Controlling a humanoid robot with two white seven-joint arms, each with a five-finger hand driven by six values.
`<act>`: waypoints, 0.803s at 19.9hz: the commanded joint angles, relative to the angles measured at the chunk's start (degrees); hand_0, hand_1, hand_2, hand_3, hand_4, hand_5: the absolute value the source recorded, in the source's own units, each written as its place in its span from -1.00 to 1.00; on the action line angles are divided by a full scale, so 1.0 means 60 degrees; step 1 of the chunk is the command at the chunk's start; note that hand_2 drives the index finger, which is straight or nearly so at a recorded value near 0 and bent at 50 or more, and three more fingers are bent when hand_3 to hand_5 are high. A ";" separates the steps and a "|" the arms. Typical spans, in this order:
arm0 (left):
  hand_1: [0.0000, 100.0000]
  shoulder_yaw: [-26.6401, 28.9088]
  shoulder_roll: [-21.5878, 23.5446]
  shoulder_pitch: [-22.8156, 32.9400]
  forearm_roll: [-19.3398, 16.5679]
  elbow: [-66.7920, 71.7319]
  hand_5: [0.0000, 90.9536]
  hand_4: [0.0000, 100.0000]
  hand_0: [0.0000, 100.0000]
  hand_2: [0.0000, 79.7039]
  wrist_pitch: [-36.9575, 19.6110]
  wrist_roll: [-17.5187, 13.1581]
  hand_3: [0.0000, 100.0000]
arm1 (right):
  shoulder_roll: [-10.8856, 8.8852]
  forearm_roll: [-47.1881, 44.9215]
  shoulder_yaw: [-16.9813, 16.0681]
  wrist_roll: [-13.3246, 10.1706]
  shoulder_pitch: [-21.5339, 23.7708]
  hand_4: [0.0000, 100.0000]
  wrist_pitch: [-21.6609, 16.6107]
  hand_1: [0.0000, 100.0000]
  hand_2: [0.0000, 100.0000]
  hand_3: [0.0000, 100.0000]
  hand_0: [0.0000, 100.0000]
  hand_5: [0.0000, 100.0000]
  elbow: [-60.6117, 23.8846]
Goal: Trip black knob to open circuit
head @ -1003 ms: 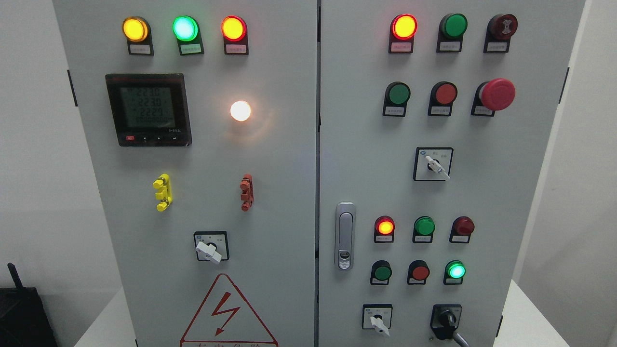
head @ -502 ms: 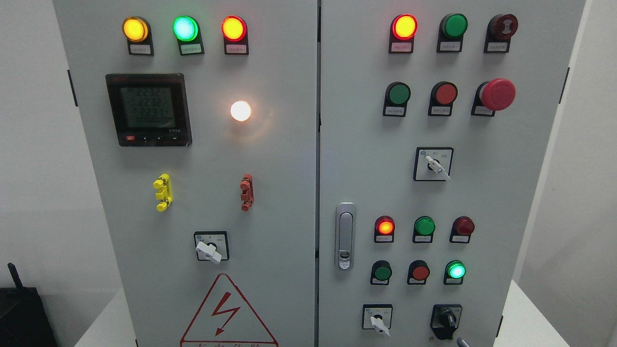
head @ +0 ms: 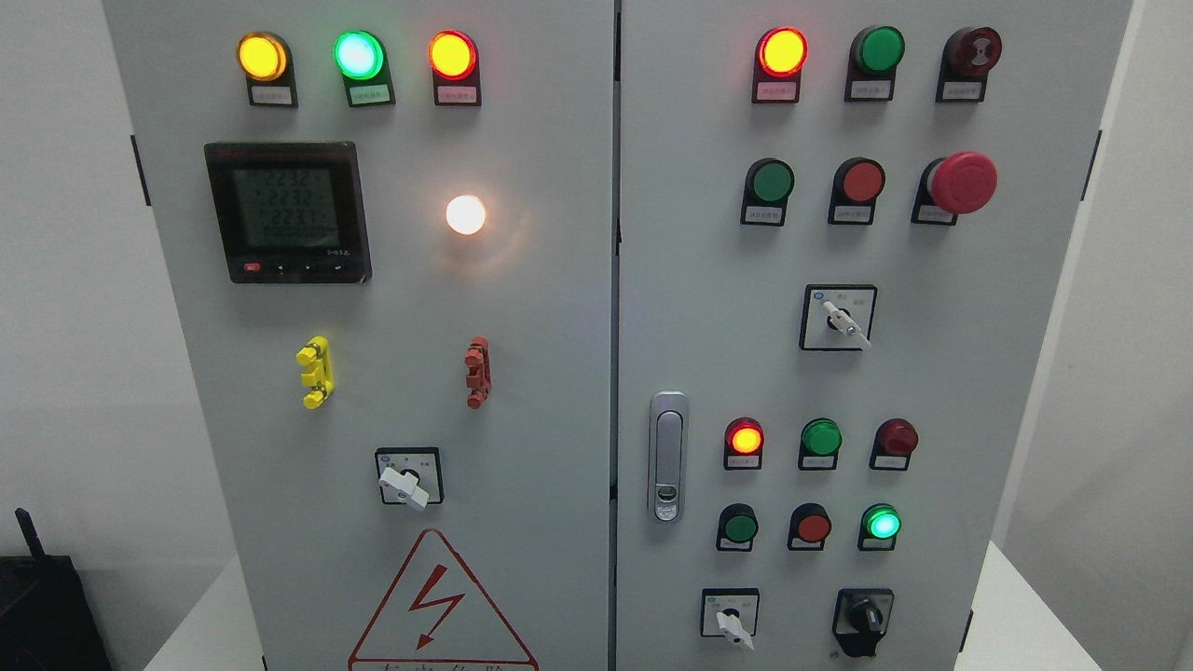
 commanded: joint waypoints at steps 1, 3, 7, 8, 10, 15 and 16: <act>-0.22 -0.0001 0.0000 0.0000 0.0000 -0.0239 -1.00 -1.00 -0.76 -1.00 -0.0002 0.0001 -1.00 | 0.0117 0.0005 -0.0061 0.0014 0.1082 0.60 -0.0519 -1.00 -1.00 0.85 -1.00 0.43 -0.0689; -0.22 0.0014 0.0000 0.0000 0.0000 -0.0253 -1.00 -1.00 -0.76 -1.00 -0.0002 0.0001 -1.00 | 0.0131 0.0005 0.0071 0.0115 0.1522 0.36 -0.0885 -1.00 -1.00 0.69 -1.00 0.17 -0.0821; -0.22 -0.0001 0.0000 0.0000 0.0000 -0.0239 -1.00 -1.00 -0.76 -1.00 -0.0002 0.0001 -1.00 | 0.0131 0.0005 0.0130 0.0365 0.1904 -0.50 -0.1268 -1.00 -1.00 -0.35 -1.00 -0.46 -0.0880; -0.22 -0.0001 0.0000 0.0000 0.0000 -0.0239 -1.00 -1.00 -0.76 -1.00 -0.0002 0.0001 -1.00 | 0.0131 0.0005 0.0130 0.0365 0.1963 -0.70 -0.1282 -1.00 -1.00 -0.54 -1.00 -0.63 -0.0895; -0.22 -0.0001 0.0000 0.0000 0.0000 -0.0239 -1.00 -1.00 -0.76 -1.00 -0.0002 0.0001 -1.00 | 0.0131 0.0005 0.0145 0.0409 0.2080 -0.87 -0.1326 -1.00 -1.00 -0.77 -1.00 -0.82 -0.0953; -0.22 -0.0001 0.0000 0.0000 0.0000 -0.0239 -1.00 -1.00 -0.76 -1.00 -0.0002 0.0001 -1.00 | 0.0131 0.0005 0.0203 0.0424 0.2198 -1.00 -0.1400 -1.00 -1.00 -1.00 -1.00 -1.00 -0.0939; -0.22 -0.0001 0.0000 0.0000 0.0000 -0.0239 -1.00 -1.00 -0.76 -1.00 -0.0002 0.0001 -1.00 | 0.0131 0.0020 0.0203 0.0424 0.2198 -1.00 -0.1400 -1.00 -1.00 -1.00 -1.00 -1.00 -0.0939</act>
